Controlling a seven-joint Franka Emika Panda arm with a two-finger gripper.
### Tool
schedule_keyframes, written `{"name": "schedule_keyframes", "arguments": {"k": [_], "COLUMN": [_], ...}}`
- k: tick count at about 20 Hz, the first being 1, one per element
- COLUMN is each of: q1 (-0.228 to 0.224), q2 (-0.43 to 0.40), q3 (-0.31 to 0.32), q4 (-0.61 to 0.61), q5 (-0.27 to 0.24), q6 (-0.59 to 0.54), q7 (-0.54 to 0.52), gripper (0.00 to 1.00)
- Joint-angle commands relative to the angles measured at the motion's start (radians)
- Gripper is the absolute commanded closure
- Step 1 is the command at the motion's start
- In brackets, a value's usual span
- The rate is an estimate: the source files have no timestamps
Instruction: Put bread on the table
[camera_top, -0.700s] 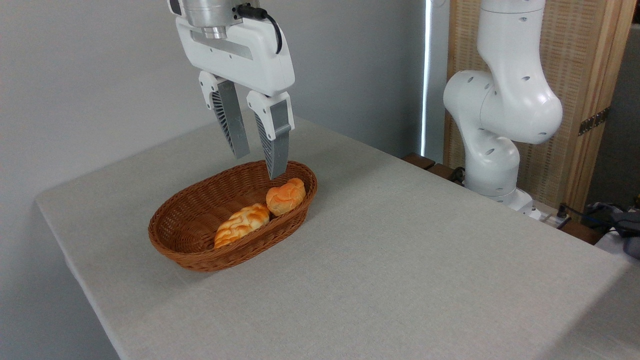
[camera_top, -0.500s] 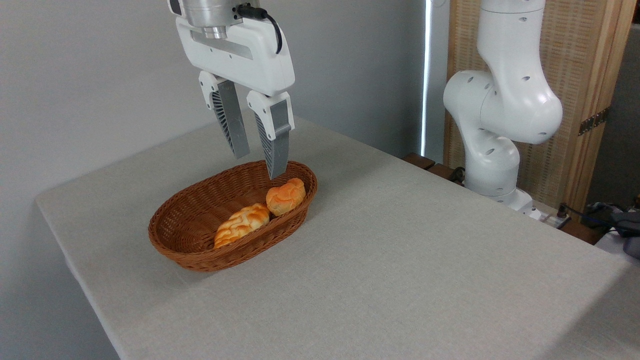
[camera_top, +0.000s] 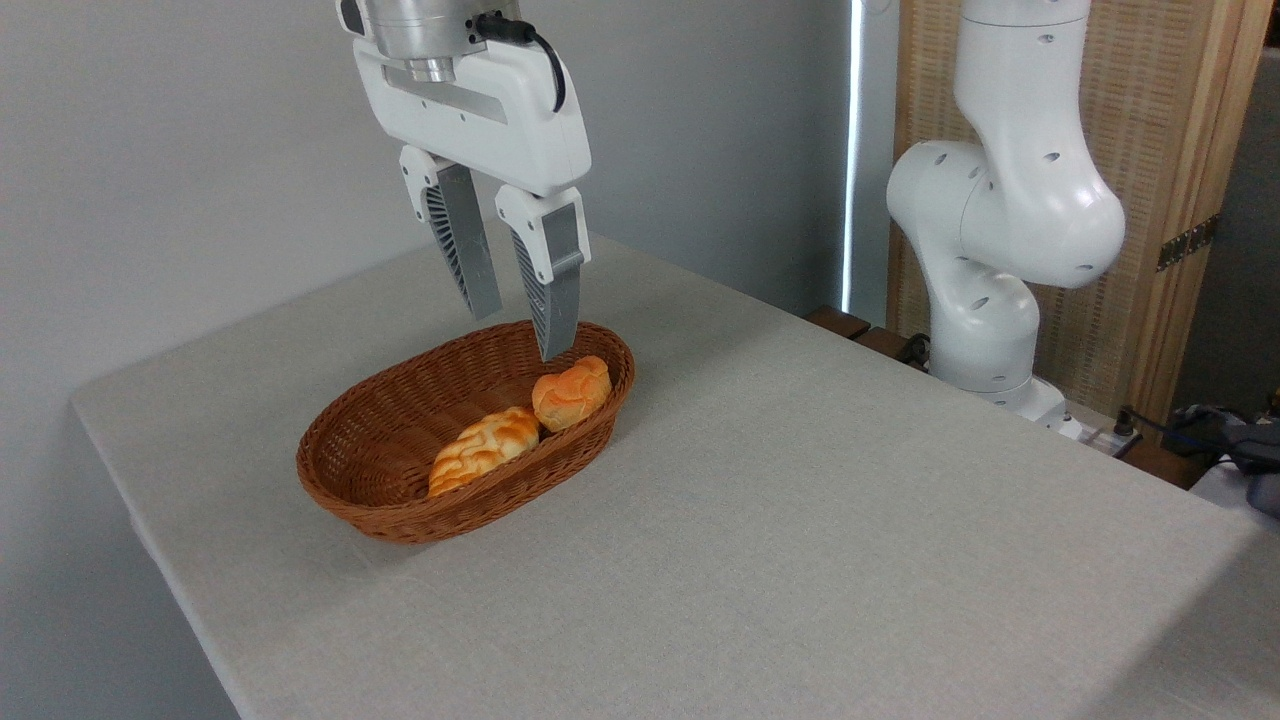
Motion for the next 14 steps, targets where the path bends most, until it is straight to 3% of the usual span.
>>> {"name": "schedule_keyframes", "arguments": {"k": [1, 9, 14], "q1": [-0.005, -0.014, -0.037], "q2": [-0.023, -0.056, -0.314], "q3": [0.011, -0.009, -0.023], "q4": [-0.028, -0.110, -0.479], "q5": [-0.016, -0.041, -0.139], "q6": [0.023, 0.069, 0.255], "q7": [-0.012, -0.016, -0.005], "gripper": [0.00, 0.00, 0.00]}}
